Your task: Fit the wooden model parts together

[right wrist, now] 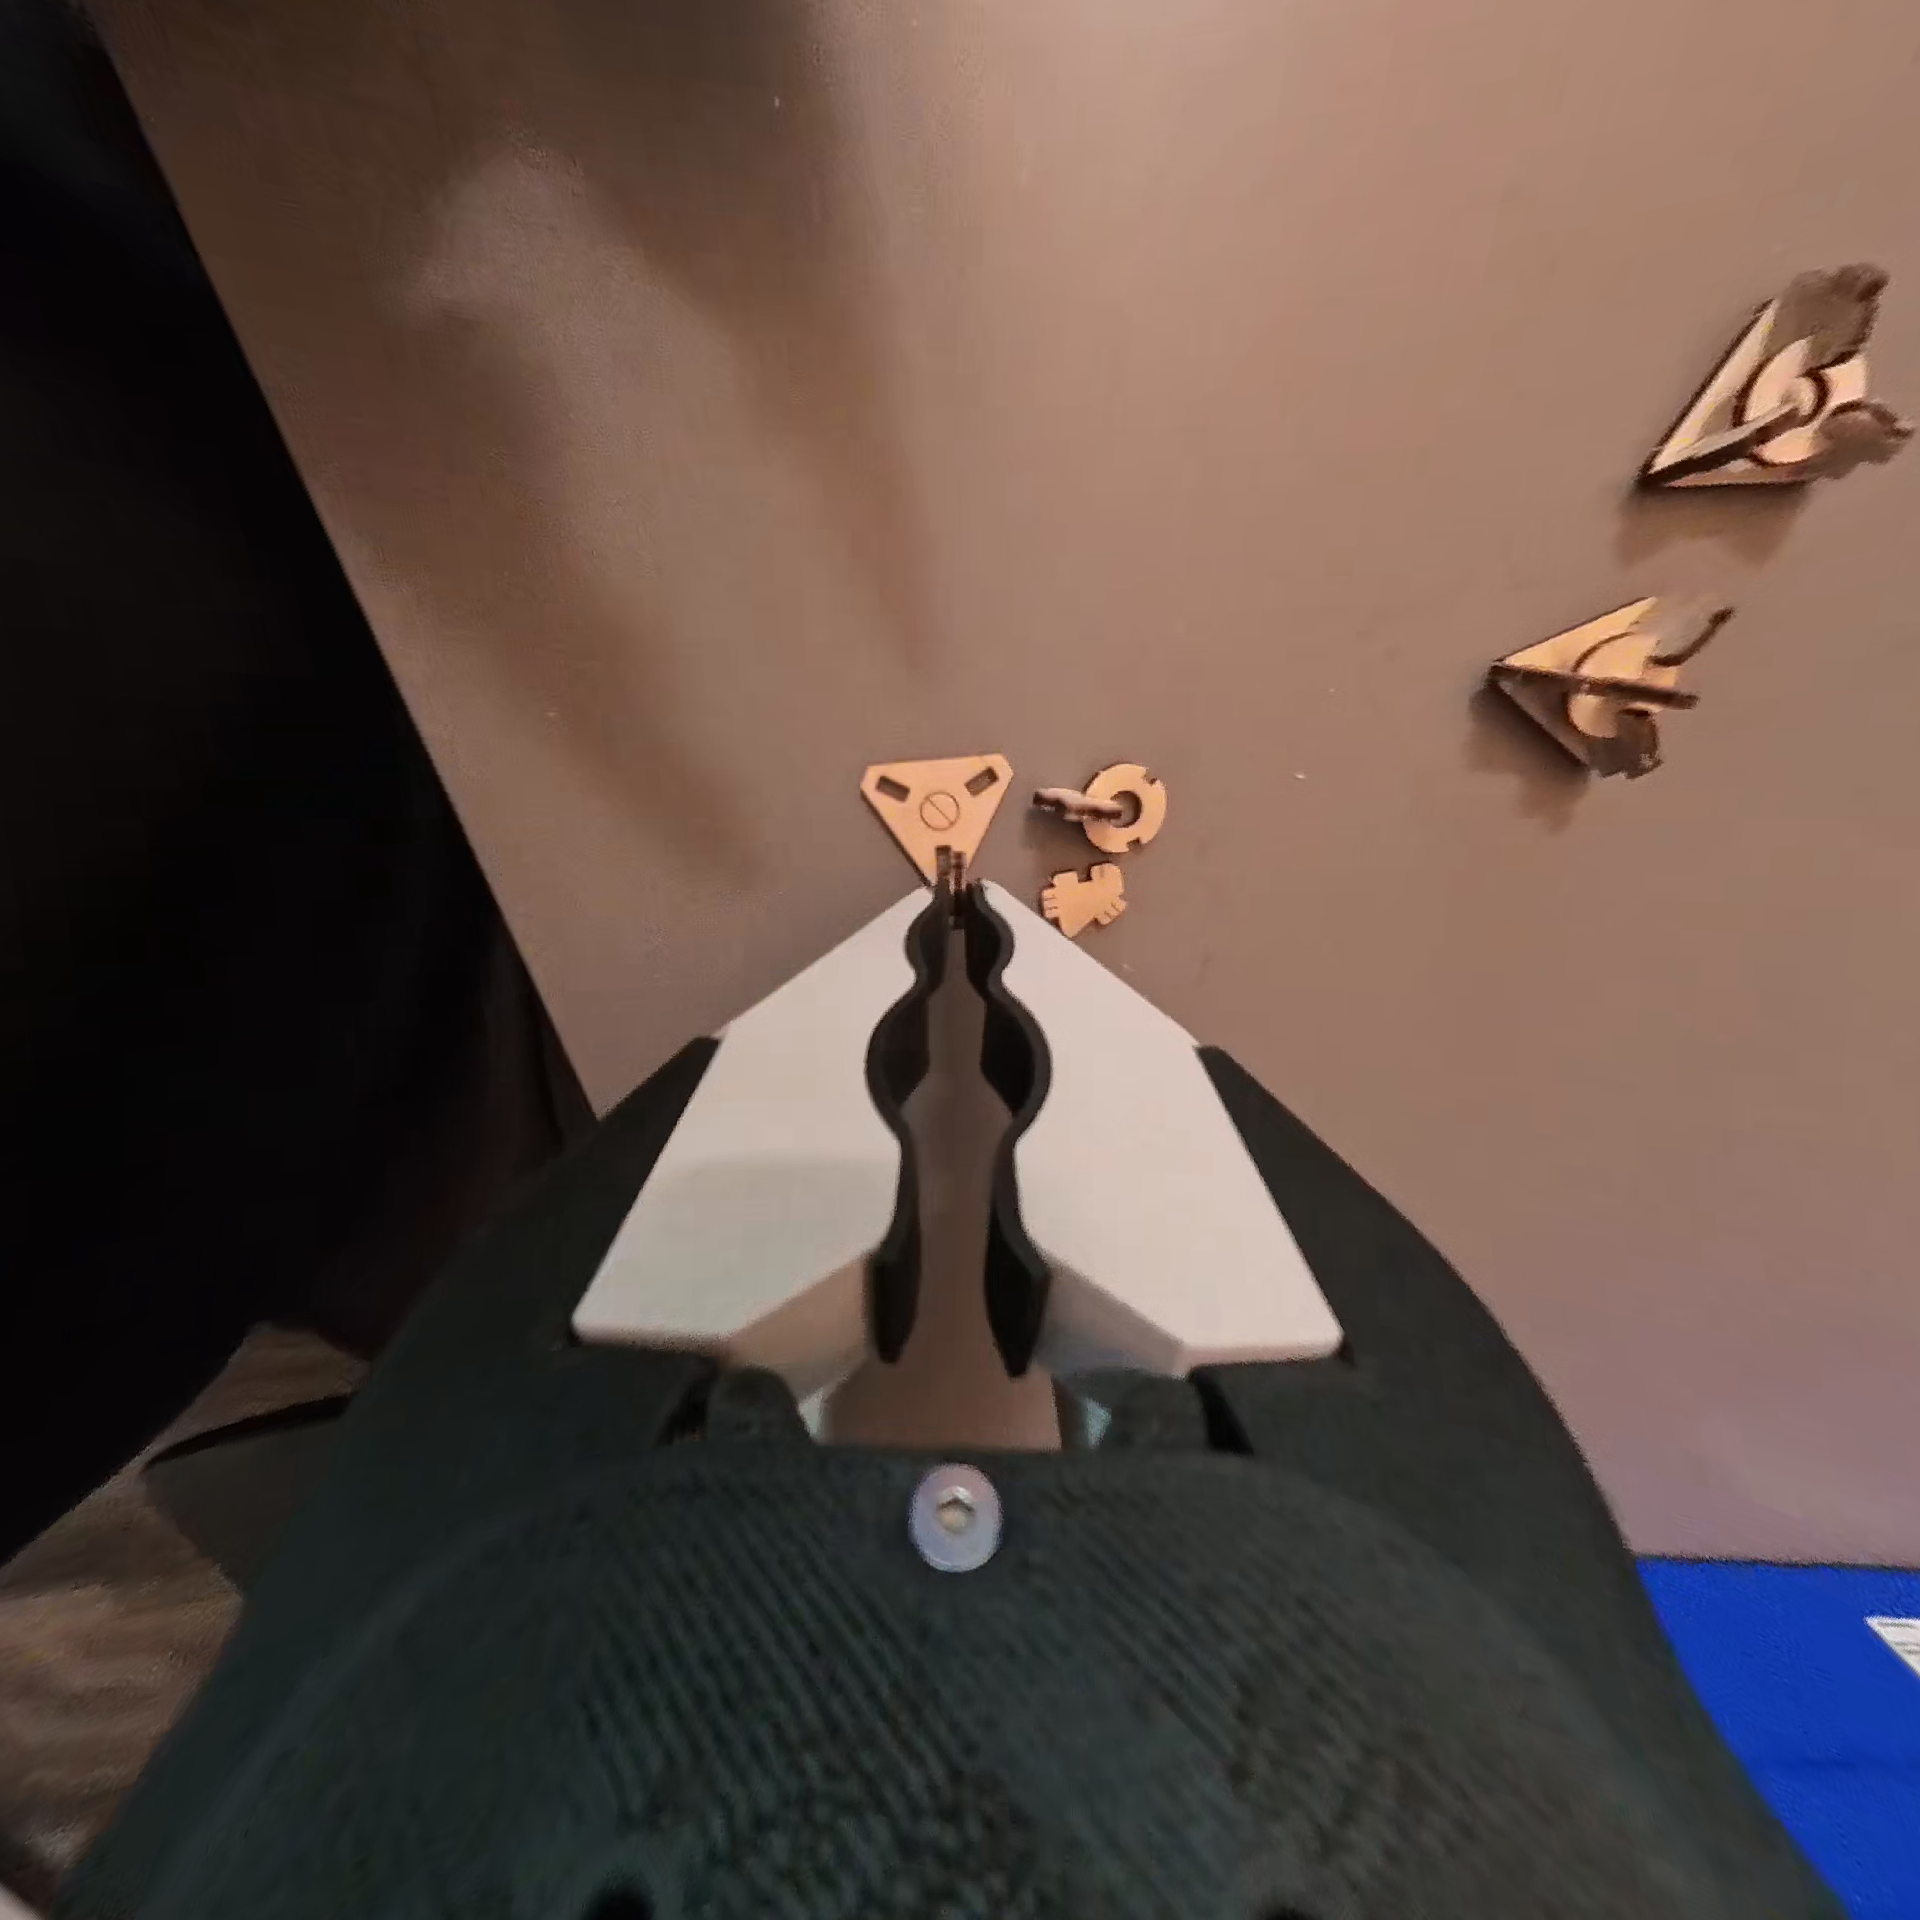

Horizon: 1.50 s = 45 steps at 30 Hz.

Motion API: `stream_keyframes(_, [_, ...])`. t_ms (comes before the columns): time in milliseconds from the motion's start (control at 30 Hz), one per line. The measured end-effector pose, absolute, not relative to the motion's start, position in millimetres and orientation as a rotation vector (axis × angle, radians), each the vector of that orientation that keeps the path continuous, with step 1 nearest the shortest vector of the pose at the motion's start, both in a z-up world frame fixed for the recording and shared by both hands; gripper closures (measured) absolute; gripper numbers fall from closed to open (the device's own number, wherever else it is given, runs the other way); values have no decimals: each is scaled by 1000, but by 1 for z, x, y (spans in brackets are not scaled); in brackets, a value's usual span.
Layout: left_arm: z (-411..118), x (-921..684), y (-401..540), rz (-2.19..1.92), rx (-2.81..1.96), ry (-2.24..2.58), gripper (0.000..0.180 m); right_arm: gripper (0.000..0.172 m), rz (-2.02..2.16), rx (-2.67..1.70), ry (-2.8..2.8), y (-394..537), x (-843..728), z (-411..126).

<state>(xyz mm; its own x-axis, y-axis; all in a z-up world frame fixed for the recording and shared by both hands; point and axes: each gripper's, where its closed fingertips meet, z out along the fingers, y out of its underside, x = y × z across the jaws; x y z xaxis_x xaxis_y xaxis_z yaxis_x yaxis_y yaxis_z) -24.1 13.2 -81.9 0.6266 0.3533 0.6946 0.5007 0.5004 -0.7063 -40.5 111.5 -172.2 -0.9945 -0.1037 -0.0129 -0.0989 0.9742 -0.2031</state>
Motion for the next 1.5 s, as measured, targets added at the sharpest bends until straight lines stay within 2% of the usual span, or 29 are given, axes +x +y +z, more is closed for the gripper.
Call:
stream_keyframes(367, [-76, -25, 0, -144, -993, -916, 140, 171, -135, -72, 3131, 109, -38, -167])
stream_keyframes(1500, [-79, -25, 2, -134, -1012, -935, 140, 171, 69, -402, 3122, 106, -34, -176])
